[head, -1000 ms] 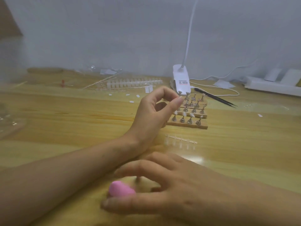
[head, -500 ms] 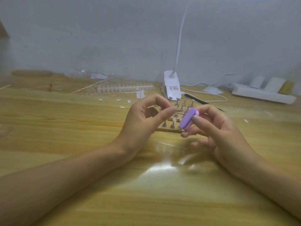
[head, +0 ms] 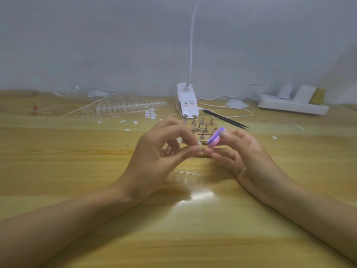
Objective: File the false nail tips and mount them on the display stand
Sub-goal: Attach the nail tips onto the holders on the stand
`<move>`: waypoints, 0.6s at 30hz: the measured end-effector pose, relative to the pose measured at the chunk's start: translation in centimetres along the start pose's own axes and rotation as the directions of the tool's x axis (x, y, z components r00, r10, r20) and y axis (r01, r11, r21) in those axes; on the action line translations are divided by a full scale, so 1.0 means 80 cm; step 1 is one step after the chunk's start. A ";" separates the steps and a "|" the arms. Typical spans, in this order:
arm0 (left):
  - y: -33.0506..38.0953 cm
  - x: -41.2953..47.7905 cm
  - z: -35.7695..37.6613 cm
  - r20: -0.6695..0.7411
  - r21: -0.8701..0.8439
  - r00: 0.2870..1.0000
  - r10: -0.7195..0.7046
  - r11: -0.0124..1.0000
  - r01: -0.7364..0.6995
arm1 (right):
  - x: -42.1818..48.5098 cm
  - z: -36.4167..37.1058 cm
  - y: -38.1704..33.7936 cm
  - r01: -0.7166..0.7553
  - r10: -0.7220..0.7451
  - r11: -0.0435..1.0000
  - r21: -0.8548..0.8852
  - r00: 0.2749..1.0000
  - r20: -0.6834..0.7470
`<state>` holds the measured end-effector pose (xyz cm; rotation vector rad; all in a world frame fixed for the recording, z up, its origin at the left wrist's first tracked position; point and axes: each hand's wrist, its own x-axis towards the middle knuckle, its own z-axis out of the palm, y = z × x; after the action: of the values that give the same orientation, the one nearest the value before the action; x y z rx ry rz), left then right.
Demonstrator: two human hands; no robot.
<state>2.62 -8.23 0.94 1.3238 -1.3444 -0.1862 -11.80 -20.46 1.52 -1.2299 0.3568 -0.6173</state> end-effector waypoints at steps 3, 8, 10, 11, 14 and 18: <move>-0.001 0.002 -0.001 -0.048 0.001 0.998 -0.030 1.000 0.030 | -0.004 0.001 0.005 -0.017 0.039 0.993 -0.119 0.982 0.184; 0.001 0.001 -0.002 -0.025 -0.018 0.999 -0.037 0.999 0.037 | 0.000 -0.003 0.003 0.017 -0.014 0.999 -0.036 0.997 0.072; 0.000 0.001 -0.002 -0.039 -0.004 0.999 -0.037 0.999 0.037 | -0.001 -0.002 0.005 -0.003 0.020 0.994 -0.106 0.987 0.161; 0.000 0.002 -0.002 -0.032 0.003 0.999 -0.030 1.000 0.030 | -0.001 -0.001 0.007 0.010 0.016 0.991 -0.130 0.981 0.194; 0.003 0.001 0.000 0.010 0.035 1.000 0.022 0.999 -0.022 | 0.001 -0.002 0.003 0.028 -0.025 0.999 -0.037 0.996 0.082; 0.002 0.000 0.000 -0.011 0.036 1.000 0.026 0.999 -0.025 | -0.001 -0.001 0.006 0.002 0.021 0.993 -0.119 0.982 0.189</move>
<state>2.55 -8.15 1.10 1.3354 -1.3601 -0.1374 -11.85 -20.38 1.06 -1.3885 0.2416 -0.4705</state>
